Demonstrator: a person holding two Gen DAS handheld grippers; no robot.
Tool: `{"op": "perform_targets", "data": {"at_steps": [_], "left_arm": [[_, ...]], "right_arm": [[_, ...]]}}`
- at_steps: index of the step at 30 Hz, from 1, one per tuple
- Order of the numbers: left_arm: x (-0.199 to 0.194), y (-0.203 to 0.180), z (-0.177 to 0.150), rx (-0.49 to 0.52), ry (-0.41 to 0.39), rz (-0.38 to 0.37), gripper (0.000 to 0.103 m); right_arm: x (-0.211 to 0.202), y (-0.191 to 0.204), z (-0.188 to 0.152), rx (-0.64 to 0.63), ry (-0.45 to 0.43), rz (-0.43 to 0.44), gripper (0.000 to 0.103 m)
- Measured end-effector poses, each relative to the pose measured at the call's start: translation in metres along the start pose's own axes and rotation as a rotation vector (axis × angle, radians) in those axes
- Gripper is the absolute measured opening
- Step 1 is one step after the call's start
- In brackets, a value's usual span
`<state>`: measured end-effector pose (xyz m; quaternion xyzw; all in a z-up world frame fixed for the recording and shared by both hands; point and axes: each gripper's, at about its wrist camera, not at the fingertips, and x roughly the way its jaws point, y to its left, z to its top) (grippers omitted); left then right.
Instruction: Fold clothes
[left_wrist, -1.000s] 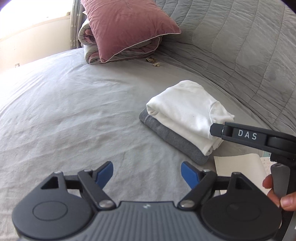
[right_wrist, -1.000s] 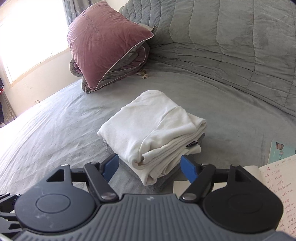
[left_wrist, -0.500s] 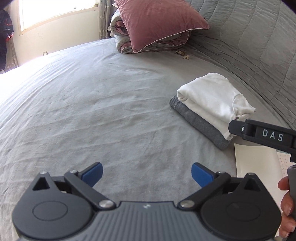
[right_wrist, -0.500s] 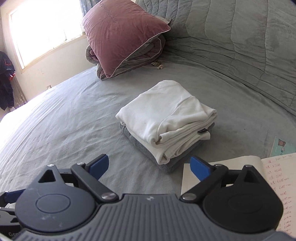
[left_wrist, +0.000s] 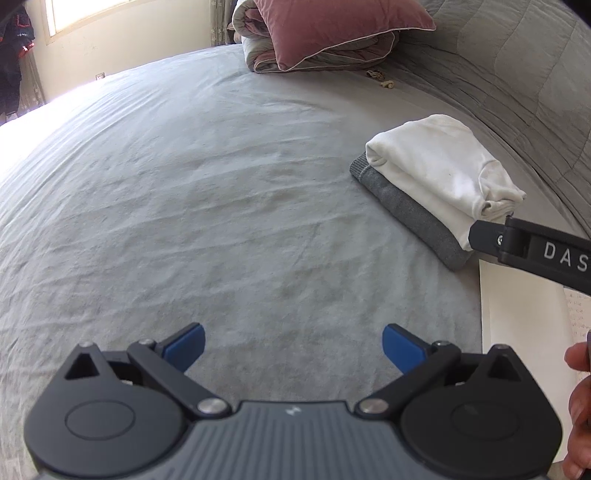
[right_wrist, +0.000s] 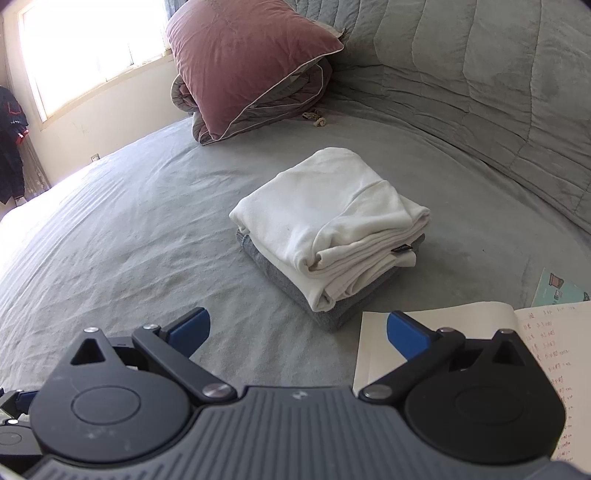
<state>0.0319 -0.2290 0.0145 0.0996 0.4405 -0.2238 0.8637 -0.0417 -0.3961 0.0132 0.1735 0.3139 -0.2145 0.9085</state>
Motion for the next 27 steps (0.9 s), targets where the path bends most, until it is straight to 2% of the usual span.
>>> {"op": "perform_targets", "data": {"at_steps": [27], "left_arm": [[-0.021, -0.006, -0.003, 0.046, 0.004, 0.046, 0.102]], "right_arm": [[-0.004, -0.002, -0.006, -0.038, 0.043, 0.006, 0.103]]}}
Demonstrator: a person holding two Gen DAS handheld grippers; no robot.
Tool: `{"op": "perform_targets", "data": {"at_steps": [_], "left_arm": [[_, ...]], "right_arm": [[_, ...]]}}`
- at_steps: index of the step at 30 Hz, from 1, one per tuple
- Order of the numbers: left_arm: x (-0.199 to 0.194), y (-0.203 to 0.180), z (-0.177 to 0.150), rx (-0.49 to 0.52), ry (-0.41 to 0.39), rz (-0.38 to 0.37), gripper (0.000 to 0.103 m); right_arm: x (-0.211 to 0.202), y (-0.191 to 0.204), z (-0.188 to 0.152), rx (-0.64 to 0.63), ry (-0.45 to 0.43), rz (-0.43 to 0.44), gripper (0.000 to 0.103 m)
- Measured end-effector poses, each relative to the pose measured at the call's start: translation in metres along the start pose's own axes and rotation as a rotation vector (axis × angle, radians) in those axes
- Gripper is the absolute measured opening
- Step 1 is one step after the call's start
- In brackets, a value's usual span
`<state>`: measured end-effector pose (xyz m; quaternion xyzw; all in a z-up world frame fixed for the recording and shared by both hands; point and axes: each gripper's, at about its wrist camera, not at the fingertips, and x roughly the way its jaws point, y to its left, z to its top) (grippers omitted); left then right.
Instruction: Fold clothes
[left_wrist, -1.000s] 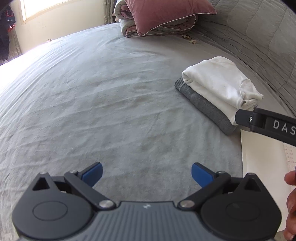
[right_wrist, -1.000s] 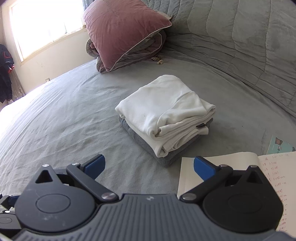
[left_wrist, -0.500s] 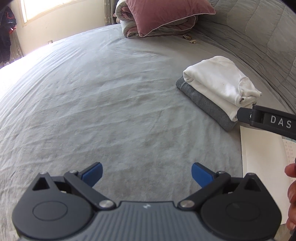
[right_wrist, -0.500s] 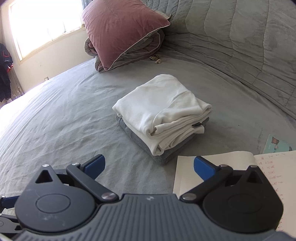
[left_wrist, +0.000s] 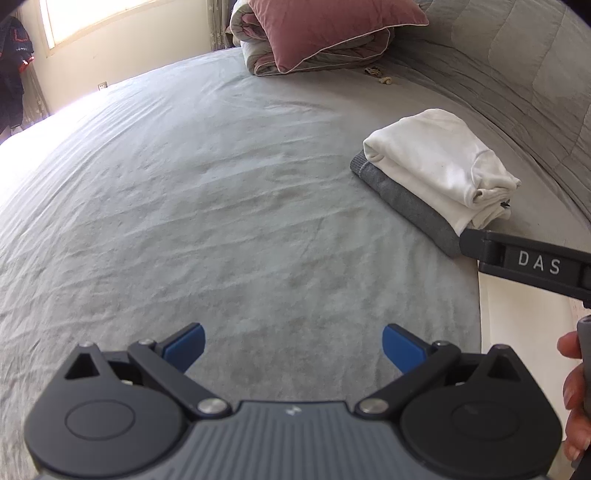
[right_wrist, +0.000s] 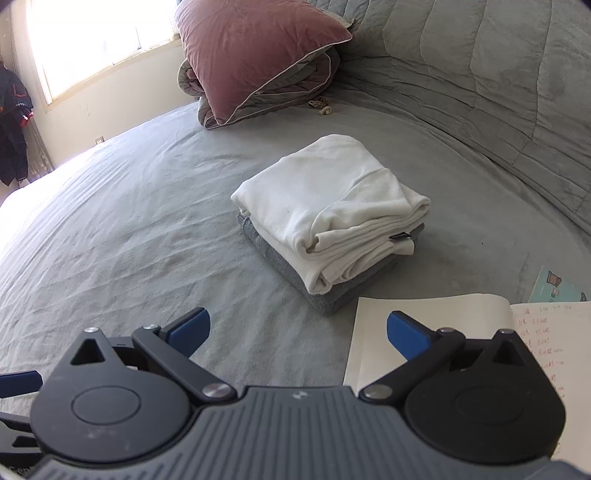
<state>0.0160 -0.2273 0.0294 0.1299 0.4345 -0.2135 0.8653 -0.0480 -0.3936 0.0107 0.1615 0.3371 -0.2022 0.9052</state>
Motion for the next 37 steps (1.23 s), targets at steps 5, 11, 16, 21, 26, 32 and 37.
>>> {"op": "perform_targets", "data": {"at_steps": [5, 11, 16, 21, 26, 32, 37], "left_arm": [[-0.002, -0.005, 0.002, 0.016, 0.005, 0.004, 0.102], [-0.004, -0.007, 0.002, 0.027, 0.005, -0.002, 0.102], [-0.002, -0.008, 0.002, 0.036, 0.012, 0.009, 0.102], [-0.002, -0.006, 0.002, 0.034, 0.020, 0.006, 0.102], [-0.002, -0.004, 0.002, 0.032, 0.023, 0.010, 0.102], [-0.003, 0.002, 0.003, 0.021, 0.024, 0.008, 0.102], [-0.002, 0.009, 0.001, 0.015, 0.027, 0.012, 0.102]], "right_arm": [[0.000, -0.001, 0.000, 0.001, 0.004, -0.001, 0.103], [0.002, -0.001, 0.000, 0.002, 0.012, 0.001, 0.103], [0.003, 0.000, 0.000, -0.004, 0.014, 0.000, 0.103], [0.003, 0.001, 0.000, -0.004, 0.013, -0.008, 0.103], [0.004, 0.002, -0.001, -0.010, 0.019, -0.011, 0.103], [0.006, 0.004, -0.002, -0.014, 0.023, -0.012, 0.103], [0.008, 0.011, -0.003, -0.025, 0.025, -0.012, 0.103]]}}
